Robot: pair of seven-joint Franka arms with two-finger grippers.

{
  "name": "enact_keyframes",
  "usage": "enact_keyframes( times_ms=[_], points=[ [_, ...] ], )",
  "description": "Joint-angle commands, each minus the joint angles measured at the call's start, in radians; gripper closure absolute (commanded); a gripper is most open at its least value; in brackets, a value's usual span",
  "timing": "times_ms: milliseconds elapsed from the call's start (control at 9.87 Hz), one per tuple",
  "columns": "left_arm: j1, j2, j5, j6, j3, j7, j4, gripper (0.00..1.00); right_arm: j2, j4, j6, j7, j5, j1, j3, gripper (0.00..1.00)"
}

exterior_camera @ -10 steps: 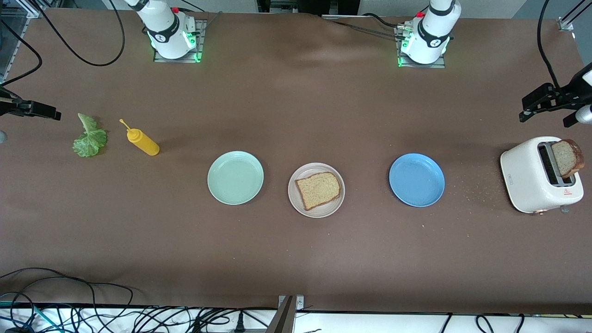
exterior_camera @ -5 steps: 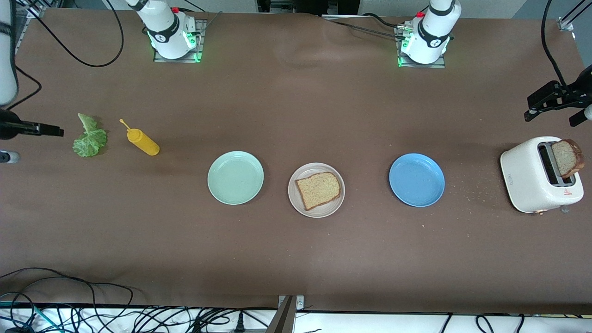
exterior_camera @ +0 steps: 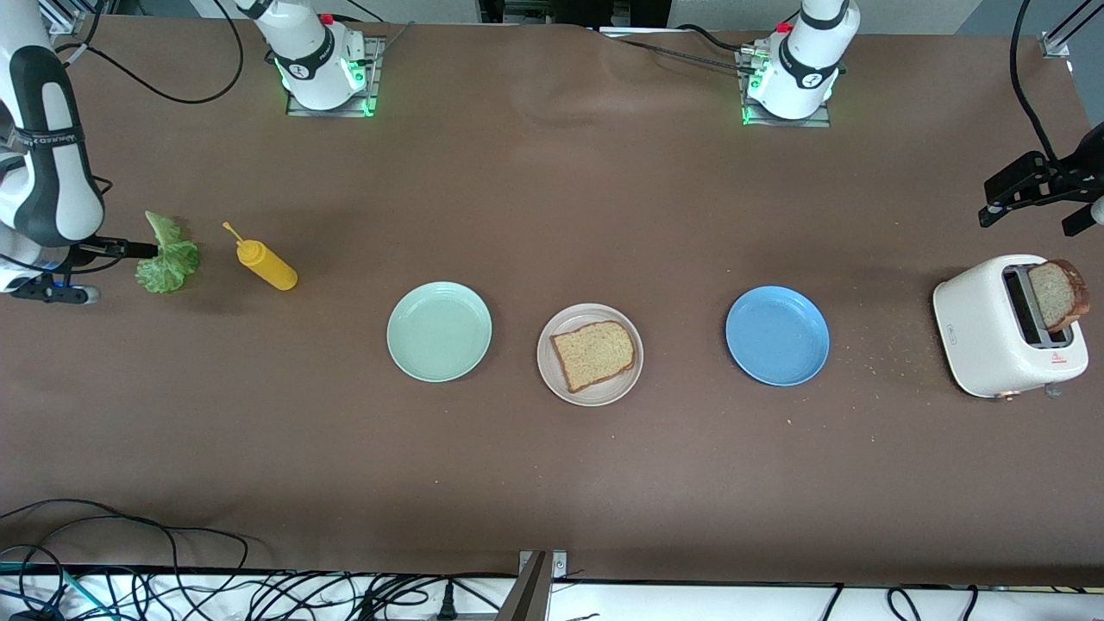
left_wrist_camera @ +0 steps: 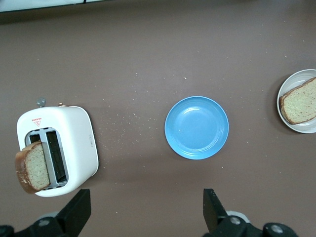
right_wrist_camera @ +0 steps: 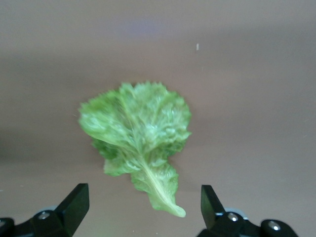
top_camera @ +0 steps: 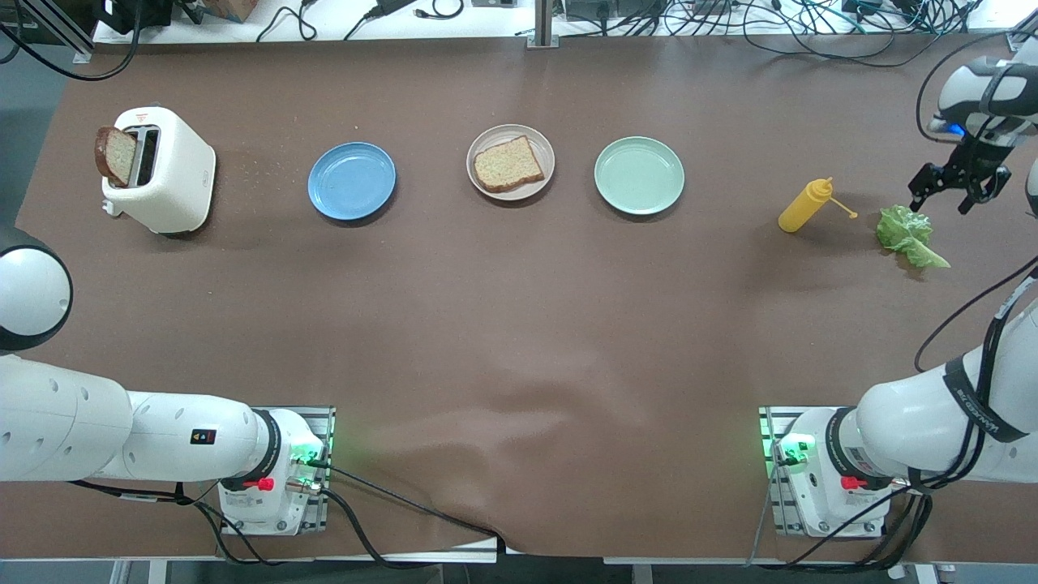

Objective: Make sandwich on beige plate with both arms
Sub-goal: 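Reach the right gripper down to the green lettuce leaf, then grasp the lettuce leaf stem with the right gripper and lift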

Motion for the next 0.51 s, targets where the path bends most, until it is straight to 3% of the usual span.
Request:
enact_keyframes(
  times_ms=[0, 405],
  points=[
    [0.003, 0.014, -0.014, -0.025, 0.002, 0.021, 0.034, 0.00, 0.012, -0.048, 0.029, -0.012, 0.000, -0.018, 0.008, 0.00],
    [0.003, 0.021, -0.014, -0.025, 0.002, 0.021, 0.034, 0.00, 0.080, -0.054, 0.034, -0.026, 0.003, -0.048, 0.009, 0.00]
  ],
)
